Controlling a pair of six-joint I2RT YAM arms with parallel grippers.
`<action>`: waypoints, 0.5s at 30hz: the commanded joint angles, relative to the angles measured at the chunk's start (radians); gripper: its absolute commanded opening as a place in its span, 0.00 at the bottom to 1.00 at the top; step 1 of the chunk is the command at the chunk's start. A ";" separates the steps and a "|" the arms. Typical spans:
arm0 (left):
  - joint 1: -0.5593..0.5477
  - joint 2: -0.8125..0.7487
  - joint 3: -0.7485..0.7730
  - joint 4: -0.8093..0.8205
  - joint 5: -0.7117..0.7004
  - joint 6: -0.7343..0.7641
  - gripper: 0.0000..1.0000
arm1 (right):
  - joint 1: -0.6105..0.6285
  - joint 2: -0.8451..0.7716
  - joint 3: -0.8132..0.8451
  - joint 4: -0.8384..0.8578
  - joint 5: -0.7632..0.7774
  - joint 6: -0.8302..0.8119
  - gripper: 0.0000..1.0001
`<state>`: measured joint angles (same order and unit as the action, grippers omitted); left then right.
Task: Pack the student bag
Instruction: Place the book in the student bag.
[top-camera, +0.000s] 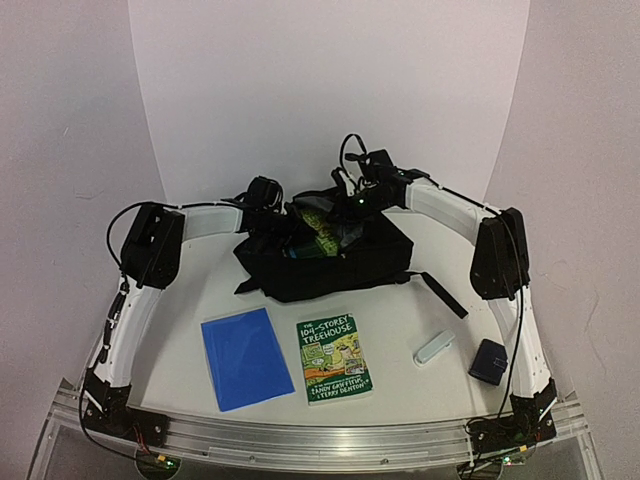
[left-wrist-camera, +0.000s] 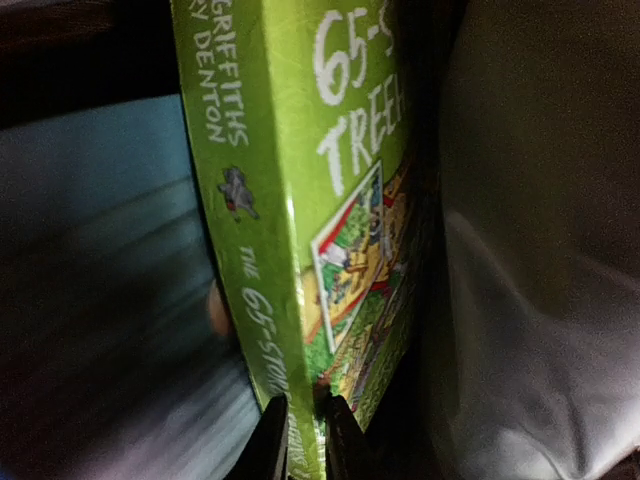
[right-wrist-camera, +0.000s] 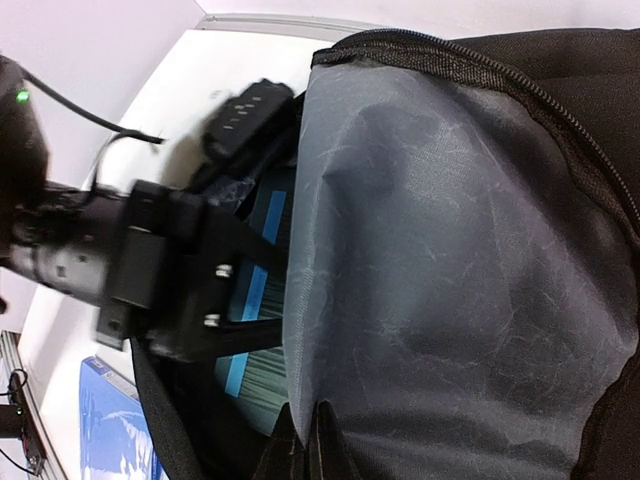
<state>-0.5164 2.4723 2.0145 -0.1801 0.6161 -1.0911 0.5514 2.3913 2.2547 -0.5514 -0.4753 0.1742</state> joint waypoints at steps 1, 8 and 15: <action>-0.031 0.059 0.086 0.107 0.048 -0.028 0.13 | -0.006 -0.066 0.052 0.068 -0.071 0.008 0.00; -0.044 0.130 0.139 0.234 0.088 -0.048 0.16 | -0.023 -0.061 0.042 0.068 -0.099 0.030 0.00; -0.032 -0.002 -0.019 0.260 0.041 -0.010 0.43 | -0.050 -0.034 0.032 0.067 -0.023 0.032 0.00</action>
<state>-0.5593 2.5894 2.0929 0.0252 0.6796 -1.1375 0.5217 2.3913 2.2551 -0.5465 -0.5309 0.1999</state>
